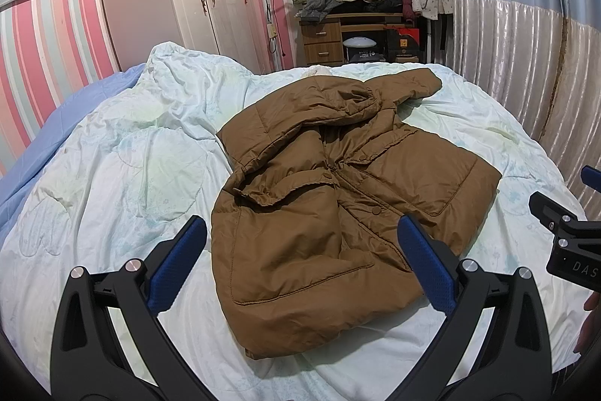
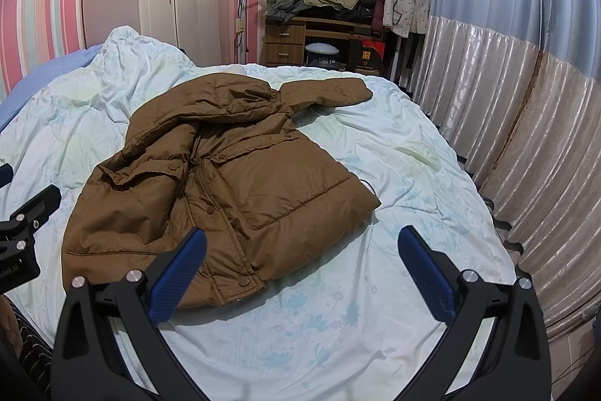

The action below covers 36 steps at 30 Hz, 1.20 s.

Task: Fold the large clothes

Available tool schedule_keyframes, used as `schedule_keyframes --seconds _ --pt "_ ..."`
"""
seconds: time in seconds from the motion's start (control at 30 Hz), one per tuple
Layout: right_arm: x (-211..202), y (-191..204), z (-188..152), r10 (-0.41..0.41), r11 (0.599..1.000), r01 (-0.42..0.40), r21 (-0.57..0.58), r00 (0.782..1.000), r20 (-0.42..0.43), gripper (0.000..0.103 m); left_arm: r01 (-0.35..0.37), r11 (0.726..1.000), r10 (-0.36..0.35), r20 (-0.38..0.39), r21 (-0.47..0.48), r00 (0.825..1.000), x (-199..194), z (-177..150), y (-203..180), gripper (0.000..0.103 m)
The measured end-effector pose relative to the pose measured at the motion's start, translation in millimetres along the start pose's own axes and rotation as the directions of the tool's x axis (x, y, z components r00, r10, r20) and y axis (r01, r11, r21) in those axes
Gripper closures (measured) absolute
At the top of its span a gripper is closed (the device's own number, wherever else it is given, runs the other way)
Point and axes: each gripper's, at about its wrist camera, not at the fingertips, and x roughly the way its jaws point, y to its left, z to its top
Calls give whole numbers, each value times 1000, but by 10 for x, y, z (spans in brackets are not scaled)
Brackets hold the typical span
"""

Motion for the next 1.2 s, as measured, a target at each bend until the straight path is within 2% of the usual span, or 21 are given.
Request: schedule_keyframes --seconds 1.2 --pt "20 44 -6 -2 1000 2 -2 1000 -1 1 0 1000 0 -3 2 1000 5 1 -5 3"
